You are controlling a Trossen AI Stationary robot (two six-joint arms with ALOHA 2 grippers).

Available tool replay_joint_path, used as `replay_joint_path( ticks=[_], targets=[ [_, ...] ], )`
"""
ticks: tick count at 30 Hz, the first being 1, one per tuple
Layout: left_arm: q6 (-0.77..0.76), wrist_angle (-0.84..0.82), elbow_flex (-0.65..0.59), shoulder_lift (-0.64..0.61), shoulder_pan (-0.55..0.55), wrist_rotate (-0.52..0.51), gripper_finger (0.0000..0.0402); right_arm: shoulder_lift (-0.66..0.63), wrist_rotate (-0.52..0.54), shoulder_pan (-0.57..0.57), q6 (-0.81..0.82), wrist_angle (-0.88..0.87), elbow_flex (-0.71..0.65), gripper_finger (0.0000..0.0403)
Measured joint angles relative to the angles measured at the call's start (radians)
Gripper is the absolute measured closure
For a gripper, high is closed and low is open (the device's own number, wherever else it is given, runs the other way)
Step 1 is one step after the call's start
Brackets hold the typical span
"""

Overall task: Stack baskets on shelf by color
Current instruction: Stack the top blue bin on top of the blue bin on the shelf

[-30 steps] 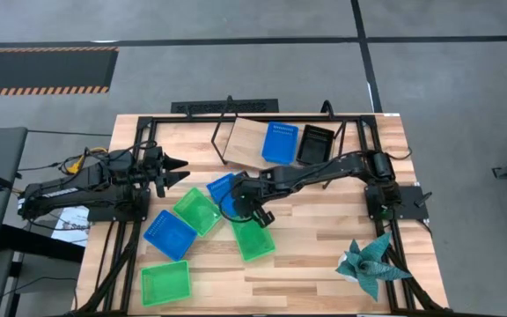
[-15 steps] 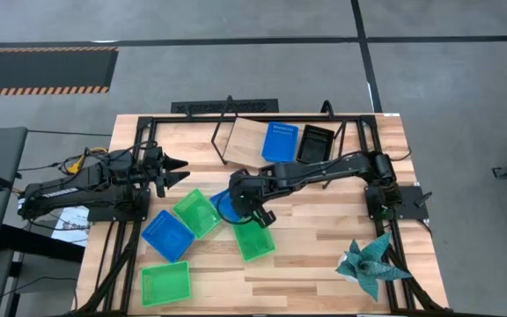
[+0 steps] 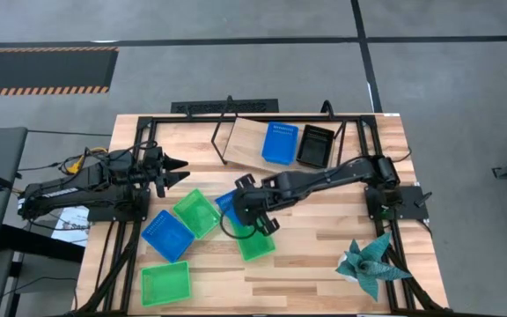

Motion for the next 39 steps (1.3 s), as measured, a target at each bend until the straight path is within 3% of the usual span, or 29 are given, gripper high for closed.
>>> replay_joint_path(
  ticks=[13,30,35,39],
  targets=[
    [0.002,0.001,0.0,0.0,0.0,-0.001,0.0175,0.001,0.05,0.109,0.203,-0.082,0.0,0.0398],
    [0.002,0.002,0.0,0.0,0.0,-0.024,0.0175,0.011,-0.033,0.025,0.32,-0.079,0.0,0.0302],
    [0.002,0.001,0.0,0.0,0.0,-0.024,0.0175,0.023,-0.126,0.003,0.339,-0.076,-0.002,0.0269],
    [0.005,0.001,0.0,0.0,0.0,-0.024,0.0175,0.022,-0.134,0.001,0.344,-0.046,-0.027,0.0243]
  ],
)
